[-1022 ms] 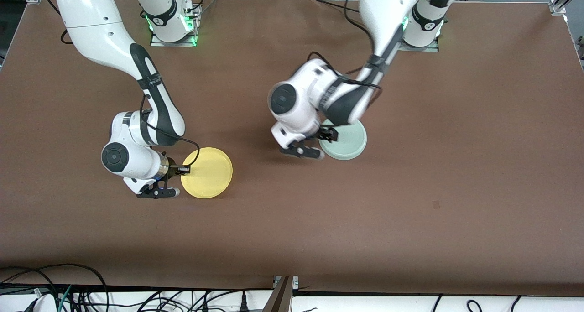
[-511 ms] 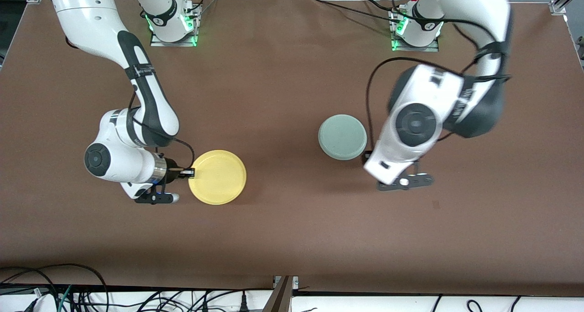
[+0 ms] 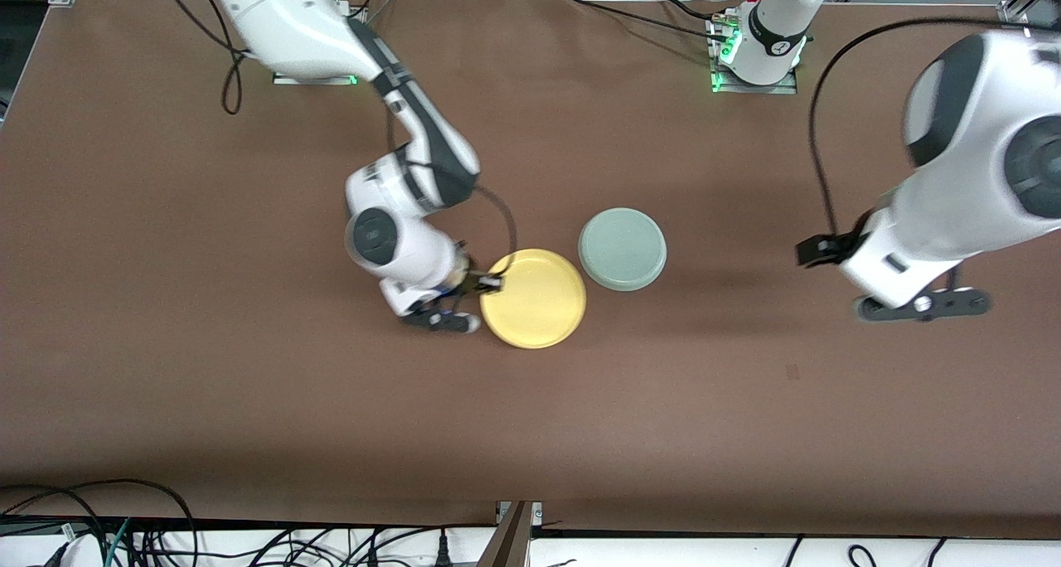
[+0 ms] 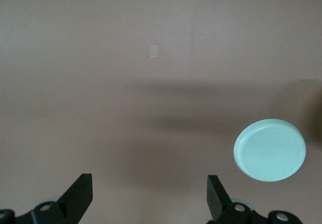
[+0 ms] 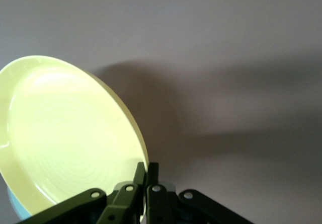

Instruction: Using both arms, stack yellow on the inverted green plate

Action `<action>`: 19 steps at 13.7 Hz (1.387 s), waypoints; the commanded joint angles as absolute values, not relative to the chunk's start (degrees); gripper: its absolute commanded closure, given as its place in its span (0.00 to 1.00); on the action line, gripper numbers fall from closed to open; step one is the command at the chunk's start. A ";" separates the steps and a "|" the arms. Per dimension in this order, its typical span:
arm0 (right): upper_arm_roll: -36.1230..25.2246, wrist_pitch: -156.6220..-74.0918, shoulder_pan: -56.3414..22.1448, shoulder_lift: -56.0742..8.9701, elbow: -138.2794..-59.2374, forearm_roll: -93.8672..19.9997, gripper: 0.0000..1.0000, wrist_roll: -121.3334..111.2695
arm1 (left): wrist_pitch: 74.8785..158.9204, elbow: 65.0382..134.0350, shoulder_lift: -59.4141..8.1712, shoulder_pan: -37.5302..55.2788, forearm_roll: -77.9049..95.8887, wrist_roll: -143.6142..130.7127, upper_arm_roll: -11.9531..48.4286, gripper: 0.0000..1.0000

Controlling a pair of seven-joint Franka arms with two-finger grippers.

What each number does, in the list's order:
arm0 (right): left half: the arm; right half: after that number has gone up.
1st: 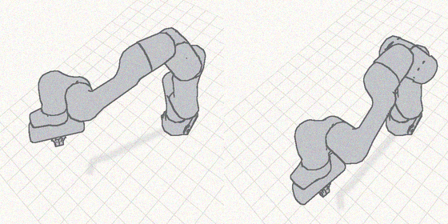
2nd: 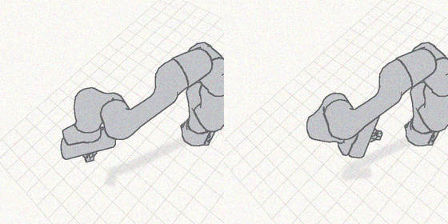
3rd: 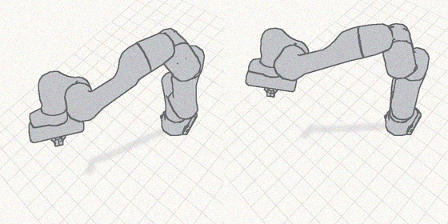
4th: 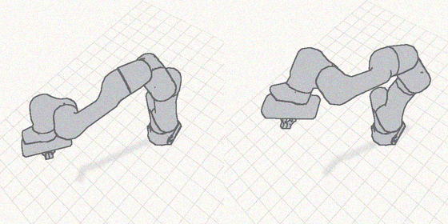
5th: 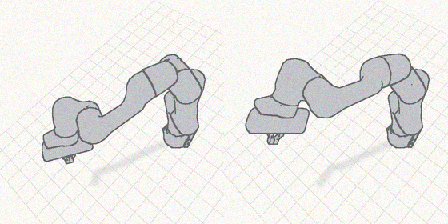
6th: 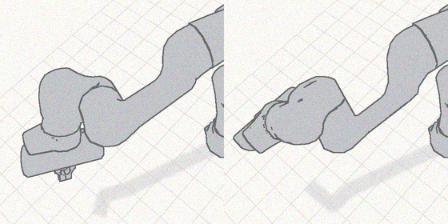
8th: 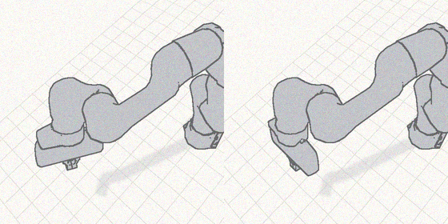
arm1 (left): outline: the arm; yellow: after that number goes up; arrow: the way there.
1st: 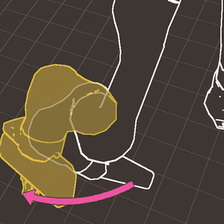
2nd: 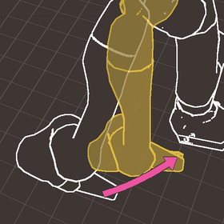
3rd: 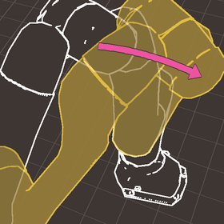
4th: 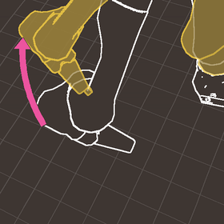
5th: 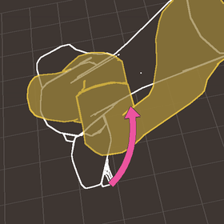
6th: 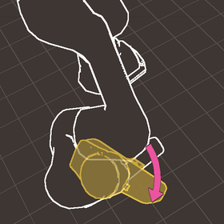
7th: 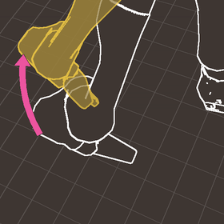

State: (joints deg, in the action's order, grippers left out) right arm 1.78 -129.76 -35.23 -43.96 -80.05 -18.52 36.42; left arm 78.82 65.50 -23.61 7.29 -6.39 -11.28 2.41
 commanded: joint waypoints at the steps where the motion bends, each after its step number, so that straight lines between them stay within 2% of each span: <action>1: 1.05 -133.40 -42.42 -46.93 -77.96 -19.07 1.00 45.40 | 79.80 75.99 -14.62 3.52 -4.40 -1.01 2.99 0.00; 3: 0.97 -134.47 -46.04 -47.37 -78.05 -18.81 1.00 48.77 | 85.14 84.77 -7.77 0.98 -2.74 2.36 2.81 0.00; 6: 1.05 -134.47 -47.54 -47.20 -78.05 -19.16 1.00 49.74 | 99.27 102.16 4.10 0.18 -1.94 1.24 2.46 0.00; 10: 1.05 -139.74 -49.31 -49.04 -78.57 -18.90 1.00 51.24 | 100.37 102.92 4.22 0.26 -1.85 0.88 2.37 0.00; 15: 1.05 -140.71 -49.83 -50.01 -78.66 -18.72 1.00 51.07 | 98.62 100.47 3.34 0.35 -2.19 -0.17 3.16 0.00; 16: 1.05 -140.80 -49.83 -50.10 -78.66 -18.72 0.96 51.06 | 97.74 100.29 3.34 0.53 -2.63 -1.13 4.03 0.00; 17: 0.97 -140.71 -49.75 -50.01 -78.66 -18.89 0.31 51.24 | 95.30 99.33 3.34 0.53 -2.64 -1.58 4.56 0.00; 18: 0.79 -140.63 -49.66 -49.84 -78.66 -18.72 0.00 50.81 | 94.23 98.71 3.25 0.53 -2.64 -1.93 4.57 0.00; 19: 0.70 -140.36 -49.31 -49.57 -78.66 -18.72 0.00 50.80 | 94.22 98.53 3.08 0.18 -2.64 -2.02 4.31 0.00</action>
